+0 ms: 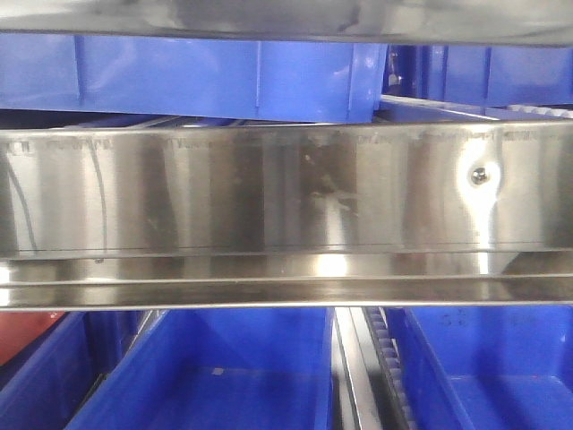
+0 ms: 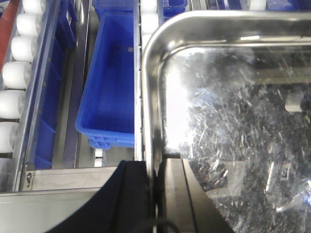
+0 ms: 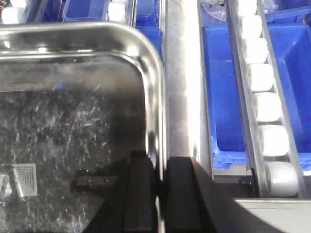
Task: Stack silver trays without gaps
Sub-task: 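Lift the silver tray up off the shelf with both grippers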
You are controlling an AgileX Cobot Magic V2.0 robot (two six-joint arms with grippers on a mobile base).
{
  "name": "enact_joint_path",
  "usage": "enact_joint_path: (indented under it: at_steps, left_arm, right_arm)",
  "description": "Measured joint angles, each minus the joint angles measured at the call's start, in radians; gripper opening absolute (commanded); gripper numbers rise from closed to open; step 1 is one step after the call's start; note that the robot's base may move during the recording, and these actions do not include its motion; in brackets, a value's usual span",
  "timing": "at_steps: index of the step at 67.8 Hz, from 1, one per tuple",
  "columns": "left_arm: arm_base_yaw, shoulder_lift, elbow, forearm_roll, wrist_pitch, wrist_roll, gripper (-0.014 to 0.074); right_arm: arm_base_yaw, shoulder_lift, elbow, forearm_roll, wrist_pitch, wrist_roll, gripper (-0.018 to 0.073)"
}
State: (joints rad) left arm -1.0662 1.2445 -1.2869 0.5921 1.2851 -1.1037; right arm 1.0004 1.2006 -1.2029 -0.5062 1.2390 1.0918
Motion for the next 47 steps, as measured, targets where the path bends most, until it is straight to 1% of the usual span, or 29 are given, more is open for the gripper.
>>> enact_joint_path:
  at_steps: [41, 47]
  left_arm:
    - [-0.002, 0.000, 0.000, 0.012, 0.000, -0.007, -0.0016]
    - [-0.002, 0.000, 0.000, 0.023, -0.004, -0.007, -0.0016]
  right_arm:
    - [0.000, 0.000, 0.000, 0.000, 0.000, 0.000, -0.0015]
    - [0.000, 0.000, 0.000, 0.000, 0.000, 0.000, -0.0015]
